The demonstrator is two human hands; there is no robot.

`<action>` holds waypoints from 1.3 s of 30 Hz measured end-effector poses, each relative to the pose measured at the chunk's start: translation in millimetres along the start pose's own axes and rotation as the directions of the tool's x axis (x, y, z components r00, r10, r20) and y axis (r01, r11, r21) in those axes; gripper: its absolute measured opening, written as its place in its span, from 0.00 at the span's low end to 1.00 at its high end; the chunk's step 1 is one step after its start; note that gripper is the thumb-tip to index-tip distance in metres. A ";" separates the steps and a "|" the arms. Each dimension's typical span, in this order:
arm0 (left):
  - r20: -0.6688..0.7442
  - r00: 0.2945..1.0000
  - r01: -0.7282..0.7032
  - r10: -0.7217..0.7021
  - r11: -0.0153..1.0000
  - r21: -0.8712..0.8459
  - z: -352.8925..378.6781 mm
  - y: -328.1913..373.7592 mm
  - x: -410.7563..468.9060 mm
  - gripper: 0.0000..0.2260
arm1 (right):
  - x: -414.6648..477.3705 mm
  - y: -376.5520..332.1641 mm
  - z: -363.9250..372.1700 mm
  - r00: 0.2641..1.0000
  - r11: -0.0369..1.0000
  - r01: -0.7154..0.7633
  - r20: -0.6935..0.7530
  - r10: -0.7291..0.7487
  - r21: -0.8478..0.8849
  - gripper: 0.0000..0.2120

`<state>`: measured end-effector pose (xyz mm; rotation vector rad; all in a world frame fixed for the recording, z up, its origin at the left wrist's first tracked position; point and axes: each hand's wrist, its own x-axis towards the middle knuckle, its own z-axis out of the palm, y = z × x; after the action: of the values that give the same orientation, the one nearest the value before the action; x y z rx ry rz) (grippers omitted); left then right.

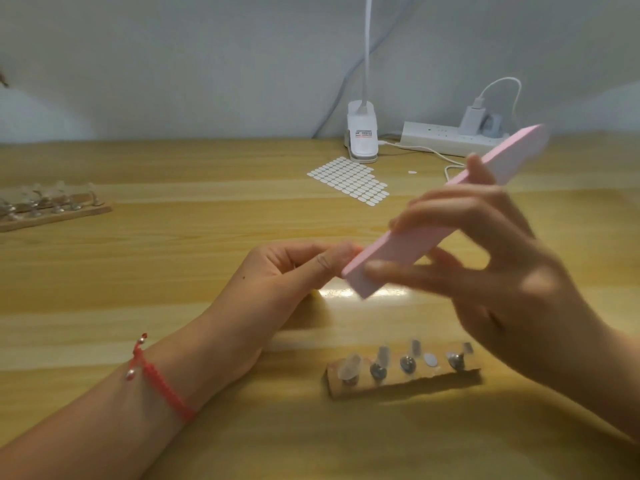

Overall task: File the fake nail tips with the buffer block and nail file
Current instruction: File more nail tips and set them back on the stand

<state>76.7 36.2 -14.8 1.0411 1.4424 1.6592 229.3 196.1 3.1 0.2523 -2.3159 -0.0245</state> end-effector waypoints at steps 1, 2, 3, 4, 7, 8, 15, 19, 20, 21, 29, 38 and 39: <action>0.012 1.000 -0.003 0.003 1.000 -0.002 1.1 0.9 -0.3 0.10 | -0.2 -2.6 2.9 1.000 1.000 0.029 0.007 -0.029 0.005 0.13; -0.005 1.000 -0.007 0.007 1.000 0.015 2.4 0.7 0.1 0.12 | 0.2 -2.5 4.0 0.999 0.999 0.043 0.017 -0.043 0.005 0.13; -0.053 0.999 -0.009 0.010 0.999 0.036 3.5 0.3 0.7 0.13 | 0.8 1.7 2.4 0.999 0.999 0.033 0.022 -0.032 -0.004 0.13; -0.107 0.994 -0.012 0.017 0.999 0.049 4.6 0.2 1.4 0.13 | 0.9 9.2 -0.5 1.000 1.000 0.000 0.013 0.000 -0.024 0.14; -0.181 0.983 -0.031 0.039 0.998 0.048 6.8 -0.2 1.1 0.12 | -6.2 32.0 -7.8 0.986 0.987 -0.157 -0.070 0.154 -0.044 0.19; -0.190 0.981 -0.034 0.041 0.999 0.042 7.2 -0.1 0.8 0.12 | -9.1 35.7 -7.5 0.975 0.979 -0.204 -0.092 0.200 -0.029 0.21; -0.218 0.974 -0.034 0.060 0.992 0.122 7.7 -1.7 -0.4 0.12 | -23.1 47.4 9.1 0.943 0.945 -0.324 -0.062 0.326 0.041 0.26; -0.167 0.984 -0.036 0.067 0.982 0.187 10.7 0.9 -2.9 0.10 | -27.2 48.8 13.1 0.928 0.926 -0.362 -0.058 0.369 0.105 0.25; -0.157 0.985 -0.035 0.068 0.977 0.209 11.5 1.6 -3.3 0.10 | -28.1 49.2 13.2 0.925 0.922 -0.368 -0.055 0.376 0.117 0.24; -0.148 0.987 -0.035 0.070 0.973 0.229 12.2 2.4 -3.8 0.10 | -28.9 49.5 13.0 0.922 0.918 -0.375 -0.054 0.384 0.127 0.24; -0.153 0.986 -0.013 0.068 0.941 0.339 12.9 15.9 -7.5 0.12 | -30.3 50.7 12.3 0.897 0.883 -0.429 -0.027 0.442 0.191 0.23; 0.146 0.962 -0.272 0.229 0.792 0.546 40.4 40.4 -14.1 0.08 | -31.6 51.8 13.8 0.890 0.870 -0.447 0.003 0.457 0.208 0.22; 0.163 0.959 -0.282 0.230 0.771 0.572 43.7 40.6 -15.1 0.07 | -31.5 51.5 13.7 0.887 0.868 -0.451 -0.002 0.461 0.208 0.22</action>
<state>122.7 36.0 26.1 1.6989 1.8858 1.3286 231.4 251.7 -24.0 -0.2006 -2.2714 0.4534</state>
